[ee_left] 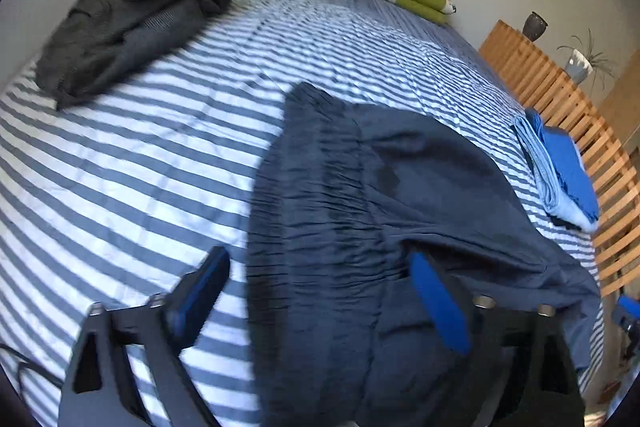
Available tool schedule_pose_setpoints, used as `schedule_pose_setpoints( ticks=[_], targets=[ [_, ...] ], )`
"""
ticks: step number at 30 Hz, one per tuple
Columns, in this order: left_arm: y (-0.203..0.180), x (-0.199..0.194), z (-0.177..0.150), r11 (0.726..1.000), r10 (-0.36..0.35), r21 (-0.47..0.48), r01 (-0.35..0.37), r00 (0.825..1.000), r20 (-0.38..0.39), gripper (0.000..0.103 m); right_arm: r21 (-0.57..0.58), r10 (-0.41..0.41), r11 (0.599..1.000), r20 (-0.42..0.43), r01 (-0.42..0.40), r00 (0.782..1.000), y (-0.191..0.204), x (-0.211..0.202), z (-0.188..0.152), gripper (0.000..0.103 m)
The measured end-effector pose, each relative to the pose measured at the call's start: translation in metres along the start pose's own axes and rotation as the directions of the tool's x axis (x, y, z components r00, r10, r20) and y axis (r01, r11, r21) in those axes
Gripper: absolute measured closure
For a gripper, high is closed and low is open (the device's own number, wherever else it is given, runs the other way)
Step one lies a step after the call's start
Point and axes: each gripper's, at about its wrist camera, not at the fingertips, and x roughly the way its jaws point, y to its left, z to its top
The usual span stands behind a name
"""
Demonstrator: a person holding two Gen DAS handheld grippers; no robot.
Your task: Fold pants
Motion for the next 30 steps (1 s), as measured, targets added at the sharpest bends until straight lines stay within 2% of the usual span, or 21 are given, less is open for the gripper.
schedule_pose_setpoints(
  ticks=[1, 2, 5, 9, 13, 18, 21, 23, 25, 26, 29, 30],
  targets=[
    [-0.002, 0.009, 0.001, 0.999, -0.019, -0.029, 0.019, 0.999, -0.034, 0.052, 0.005, 0.008, 1.0, -0.007, -0.008, 1.0, -0.003, 0.001, -0.002, 0.052],
    [-0.001, 0.014, 0.001, 0.998, -0.024, -0.051, 0.021, 0.998, -0.053, 0.052, 0.008, 0.014, 1.0, -0.017, -0.013, 1.0, -0.005, 0.005, -0.004, 0.052],
    [-0.002, 0.006, 0.005, 0.998, -0.036, -0.048, 0.035, 0.999, -0.016, 0.053, 0.017, 0.032, 0.999, -0.035, -0.032, 0.999, -0.005, 0.018, -0.005, 0.052],
    [0.013, -0.033, 0.014, 0.998, -0.032, -0.054, 0.034, 0.999, 0.041, 0.054, 0.024, 0.062, 0.998, -0.034, -0.061, 0.998, -0.001, 0.031, -0.005, 0.052],
    [0.038, -0.097, 0.019, 0.996, -0.036, -0.073, 0.044, 0.993, 0.117, 0.054, 0.056, 0.1, 0.993, 0.005, -0.1, 0.995, -0.005, 0.035, 0.005, 0.052],
    [0.059, -0.163, 0.019, 0.995, -0.01, -0.09, 0.029, 0.978, 0.207, 0.054, -0.058, 0.219, 0.974, -0.004, -0.219, 0.976, 0.025, 0.047, 0.012, 0.043],
    [0.069, -0.195, 0.021, 0.994, -0.023, -0.101, 0.049, 0.969, 0.245, 0.054, -0.12, 0.229, 0.966, -0.023, -0.23, 0.973, 0.046, 0.055, 0.008, 0.038],
    [0.072, -0.214, 0.022, 0.996, -0.011, -0.087, 0.034, 0.967, 0.256, 0.054, -0.159, 0.244, 0.956, -0.039, -0.247, 0.969, 0.063, 0.06, 0.005, 0.038],
    [0.072, -0.232, 0.022, 0.998, 0.017, -0.07, 0.002, 0.962, 0.274, 0.054, -0.162, 0.302, 0.937, -0.067, -0.309, 0.951, 0.071, 0.061, 0.001, 0.038],
    [0.072, -0.24, 0.022, 0.998, 0.026, -0.068, -0.007, 0.959, 0.283, 0.054, -0.149, 0.365, 0.916, -0.073, -0.372, 0.928, 0.072, 0.056, 0.0, 0.038],
    [0.078, -0.269, 0.021, 0.997, 0.051, -0.066, -0.032, 0.95, 0.308, 0.054, -0.081, 0.466, 0.882, -0.006, -0.465, 0.885, 0.052, 0.037, 0.006, 0.038],
    [0.08, -0.276, 0.02, 0.997, 0.059, -0.066, -0.04, 0.948, 0.313, 0.054, -0.057, 0.475, 0.879, 0.016, -0.474, 0.88, 0.045, 0.033, 0.008, 0.038]
  ],
)
